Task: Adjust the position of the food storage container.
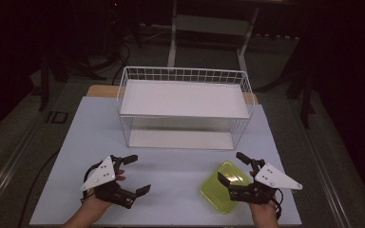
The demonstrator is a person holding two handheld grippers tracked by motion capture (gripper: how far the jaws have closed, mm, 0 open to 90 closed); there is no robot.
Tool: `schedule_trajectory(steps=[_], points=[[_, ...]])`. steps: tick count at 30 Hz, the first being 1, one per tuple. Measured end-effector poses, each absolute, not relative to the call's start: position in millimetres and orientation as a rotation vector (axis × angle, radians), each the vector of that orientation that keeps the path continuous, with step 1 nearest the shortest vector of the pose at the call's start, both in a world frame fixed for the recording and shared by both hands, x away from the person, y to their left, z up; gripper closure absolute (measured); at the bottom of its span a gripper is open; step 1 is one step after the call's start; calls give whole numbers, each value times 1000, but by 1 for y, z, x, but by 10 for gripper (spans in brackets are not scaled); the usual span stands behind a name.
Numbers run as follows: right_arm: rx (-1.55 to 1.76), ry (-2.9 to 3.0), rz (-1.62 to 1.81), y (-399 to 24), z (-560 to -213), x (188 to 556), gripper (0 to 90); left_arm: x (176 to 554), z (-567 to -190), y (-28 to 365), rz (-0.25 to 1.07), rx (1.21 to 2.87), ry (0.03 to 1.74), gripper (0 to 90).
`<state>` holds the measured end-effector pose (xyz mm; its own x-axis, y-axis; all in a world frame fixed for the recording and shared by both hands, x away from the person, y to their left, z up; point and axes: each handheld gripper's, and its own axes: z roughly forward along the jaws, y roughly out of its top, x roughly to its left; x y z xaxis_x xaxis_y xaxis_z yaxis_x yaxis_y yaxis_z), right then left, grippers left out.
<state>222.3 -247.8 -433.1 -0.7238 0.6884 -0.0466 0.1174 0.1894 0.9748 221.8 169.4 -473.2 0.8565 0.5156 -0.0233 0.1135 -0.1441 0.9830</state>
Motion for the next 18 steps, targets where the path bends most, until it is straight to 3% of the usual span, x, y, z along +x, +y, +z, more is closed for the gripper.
schedule_trajectory(steps=[10, 11, 13, 15, 17, 18], points=[[750, 1983, 1475, -238, -423, 216, 117, 222, -474, 169, 381, 1706, 487, 15], [759, 2032, 1473, -239, -422, 216, 169, 222, -474, 168, 378, 1705, 484, 15], [770, 2047, 1477, -240, -422, 215, 170, 222, -475, 168, 378, 1713, 479, 15], [807, 2097, 1492, -245, -424, 211, 241, 222, -475, 168, 373, 1713, 478, 15], [807, 2097, 1492, -245, -424, 211, 241, 222, -475, 168, 374, 1713, 478, 15], [828, 2133, 1489, -251, -429, 207, 314, 222, -475, 167, 371, 1710, 478, 15]])
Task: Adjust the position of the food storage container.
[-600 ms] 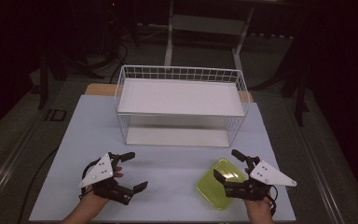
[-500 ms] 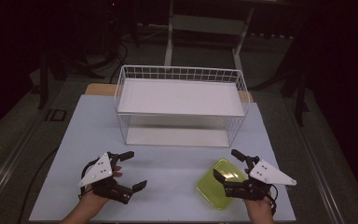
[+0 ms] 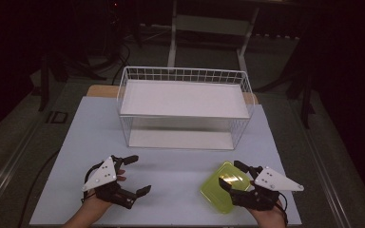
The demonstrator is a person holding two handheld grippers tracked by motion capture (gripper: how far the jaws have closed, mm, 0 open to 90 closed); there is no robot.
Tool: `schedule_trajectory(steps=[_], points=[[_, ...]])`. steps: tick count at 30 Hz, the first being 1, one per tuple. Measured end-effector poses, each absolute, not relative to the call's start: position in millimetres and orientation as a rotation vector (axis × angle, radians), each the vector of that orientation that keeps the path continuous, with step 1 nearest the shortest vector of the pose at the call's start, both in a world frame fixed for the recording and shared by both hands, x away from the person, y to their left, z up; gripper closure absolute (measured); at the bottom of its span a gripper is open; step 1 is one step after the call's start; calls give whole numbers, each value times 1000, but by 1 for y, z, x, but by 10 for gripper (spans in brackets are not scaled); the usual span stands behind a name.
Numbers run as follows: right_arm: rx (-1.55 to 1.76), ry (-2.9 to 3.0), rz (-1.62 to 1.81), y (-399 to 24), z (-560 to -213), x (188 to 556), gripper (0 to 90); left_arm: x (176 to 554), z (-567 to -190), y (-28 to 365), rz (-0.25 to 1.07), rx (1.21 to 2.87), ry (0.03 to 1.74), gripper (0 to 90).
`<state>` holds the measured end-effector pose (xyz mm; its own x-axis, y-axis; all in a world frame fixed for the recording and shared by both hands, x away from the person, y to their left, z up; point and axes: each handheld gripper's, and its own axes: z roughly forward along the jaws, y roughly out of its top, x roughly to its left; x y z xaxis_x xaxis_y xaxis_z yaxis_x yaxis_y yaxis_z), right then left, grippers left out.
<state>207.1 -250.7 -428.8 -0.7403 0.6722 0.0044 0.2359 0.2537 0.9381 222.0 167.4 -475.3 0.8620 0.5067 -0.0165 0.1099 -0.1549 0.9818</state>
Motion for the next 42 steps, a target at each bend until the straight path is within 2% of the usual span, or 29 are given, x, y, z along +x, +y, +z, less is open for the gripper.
schedule_trajectory(steps=[10, 14, 17, 22, 24, 33, 42], points=[[957, 2233, 1385, -271, -455, 196, 504, 221, -476, 165, 366, 1717, 466, 15], [955, 2275, 1322, -280, -461, 195, 540, 222, -476, 163, 362, 1722, 467, 15], [958, 2336, 1298, -286, -463, 195, 630, 222, -477, 162, 361, 1725, 464, 15], [880, 2425, 1209, -293, -472, 192, 846, 223, -478, 162, 357, 1728, 466, 15], [867, 2459, 1210, -296, -476, 193, 882, 224, -479, 162, 355, 1727, 467, 15], [814, 2514, 1194, -311, -483, 197, 899, 223, -478, 162, 388, 1720, 466, 15], [746, 2559, 1174, -305, -493, 200, 899, 223, -479, 161, 392, 1720, 469, 15]])
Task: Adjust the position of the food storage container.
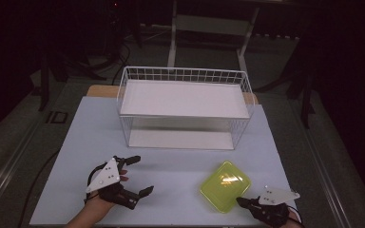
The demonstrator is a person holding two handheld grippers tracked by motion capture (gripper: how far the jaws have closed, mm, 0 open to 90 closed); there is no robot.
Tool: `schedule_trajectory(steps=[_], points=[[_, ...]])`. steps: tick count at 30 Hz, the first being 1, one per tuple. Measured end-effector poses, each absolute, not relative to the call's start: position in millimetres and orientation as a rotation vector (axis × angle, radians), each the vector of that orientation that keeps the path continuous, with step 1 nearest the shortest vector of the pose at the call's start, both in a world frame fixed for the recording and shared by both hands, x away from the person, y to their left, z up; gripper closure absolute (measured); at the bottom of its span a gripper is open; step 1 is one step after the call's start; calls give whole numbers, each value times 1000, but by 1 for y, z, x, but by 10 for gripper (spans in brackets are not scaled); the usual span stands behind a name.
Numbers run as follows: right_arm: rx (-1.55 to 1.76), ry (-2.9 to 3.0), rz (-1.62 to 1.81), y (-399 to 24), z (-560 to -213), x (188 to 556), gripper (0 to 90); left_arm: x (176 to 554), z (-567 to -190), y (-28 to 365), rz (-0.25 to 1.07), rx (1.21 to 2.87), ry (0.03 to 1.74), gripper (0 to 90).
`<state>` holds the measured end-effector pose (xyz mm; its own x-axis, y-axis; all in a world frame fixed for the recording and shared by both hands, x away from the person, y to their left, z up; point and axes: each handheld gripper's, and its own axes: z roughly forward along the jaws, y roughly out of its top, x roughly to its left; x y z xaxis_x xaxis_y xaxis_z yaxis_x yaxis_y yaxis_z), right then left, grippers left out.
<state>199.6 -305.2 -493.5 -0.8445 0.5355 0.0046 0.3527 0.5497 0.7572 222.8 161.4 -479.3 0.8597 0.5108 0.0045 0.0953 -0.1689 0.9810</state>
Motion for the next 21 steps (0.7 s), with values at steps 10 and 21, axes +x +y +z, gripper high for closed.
schedule_trajectory(steps=[10, 21], points=[[691, 2581, 1167, -287, -488, 209, 899, 223, -481, 160, 374, 1732, 468, 15], [691, 2603, 1161, -290, -486, 207, 899, 222, -482, 159, 368, 1736, 465, 15]])
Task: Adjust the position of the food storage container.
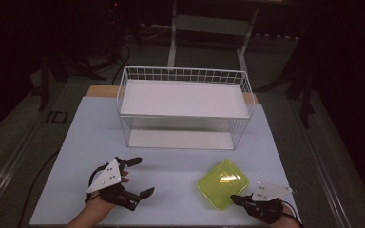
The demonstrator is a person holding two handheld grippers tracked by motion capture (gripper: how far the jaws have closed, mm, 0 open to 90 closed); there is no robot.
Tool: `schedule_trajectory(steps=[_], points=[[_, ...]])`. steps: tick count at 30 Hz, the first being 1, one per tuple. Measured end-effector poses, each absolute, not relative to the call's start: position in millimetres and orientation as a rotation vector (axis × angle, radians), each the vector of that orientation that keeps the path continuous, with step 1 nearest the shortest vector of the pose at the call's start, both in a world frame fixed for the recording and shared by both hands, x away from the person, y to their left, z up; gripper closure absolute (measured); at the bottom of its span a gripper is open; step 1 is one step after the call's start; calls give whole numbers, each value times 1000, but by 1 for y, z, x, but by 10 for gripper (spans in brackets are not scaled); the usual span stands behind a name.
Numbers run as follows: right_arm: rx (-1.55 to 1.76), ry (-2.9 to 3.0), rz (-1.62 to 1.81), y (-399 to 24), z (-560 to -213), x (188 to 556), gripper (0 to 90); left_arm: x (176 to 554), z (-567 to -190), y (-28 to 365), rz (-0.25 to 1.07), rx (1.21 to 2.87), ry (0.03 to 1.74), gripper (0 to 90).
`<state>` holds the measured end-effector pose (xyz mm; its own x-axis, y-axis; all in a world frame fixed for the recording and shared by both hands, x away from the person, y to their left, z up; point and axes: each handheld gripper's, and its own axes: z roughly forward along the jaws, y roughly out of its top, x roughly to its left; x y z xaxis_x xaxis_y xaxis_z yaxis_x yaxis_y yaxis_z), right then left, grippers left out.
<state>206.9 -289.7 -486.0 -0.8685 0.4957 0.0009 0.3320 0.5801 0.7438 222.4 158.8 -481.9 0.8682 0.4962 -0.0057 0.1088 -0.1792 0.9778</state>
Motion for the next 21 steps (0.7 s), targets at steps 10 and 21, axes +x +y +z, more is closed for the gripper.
schedule_trajectory(steps=[10, 21], points=[[685, 2614, 1169, -290, -493, 211, 899, 223, -483, 158, 366, 1740, 467, 15], [640, 2623, 1185, -269, -492, 227, 899, 222, -483, 157, 356, 1736, 464, 15]])
